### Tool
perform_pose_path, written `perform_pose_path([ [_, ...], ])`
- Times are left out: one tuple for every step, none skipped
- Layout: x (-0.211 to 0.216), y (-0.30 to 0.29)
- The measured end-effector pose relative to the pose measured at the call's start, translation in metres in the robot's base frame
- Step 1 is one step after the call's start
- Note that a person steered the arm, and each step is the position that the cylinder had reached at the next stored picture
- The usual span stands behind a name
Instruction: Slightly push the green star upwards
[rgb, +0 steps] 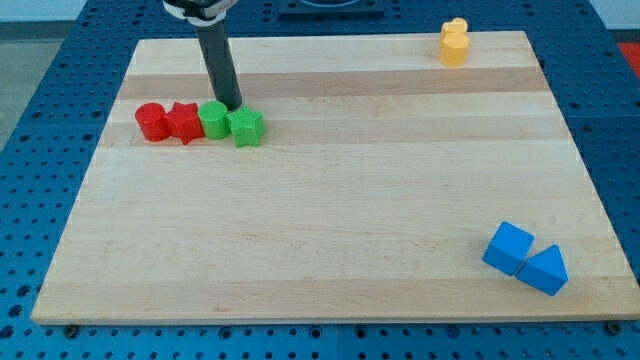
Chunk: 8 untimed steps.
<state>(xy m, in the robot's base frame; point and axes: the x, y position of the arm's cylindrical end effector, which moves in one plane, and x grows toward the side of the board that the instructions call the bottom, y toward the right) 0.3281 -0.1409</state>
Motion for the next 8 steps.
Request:
perform_pose_path([
  [-0.026,0.034],
  [0.012,0.124],
  [0.101,0.116],
  [0.122,0.071],
  [0.116,0.040],
  [0.102,0.023],
  [0.085,0.022],
  [0.069,0.022],
])
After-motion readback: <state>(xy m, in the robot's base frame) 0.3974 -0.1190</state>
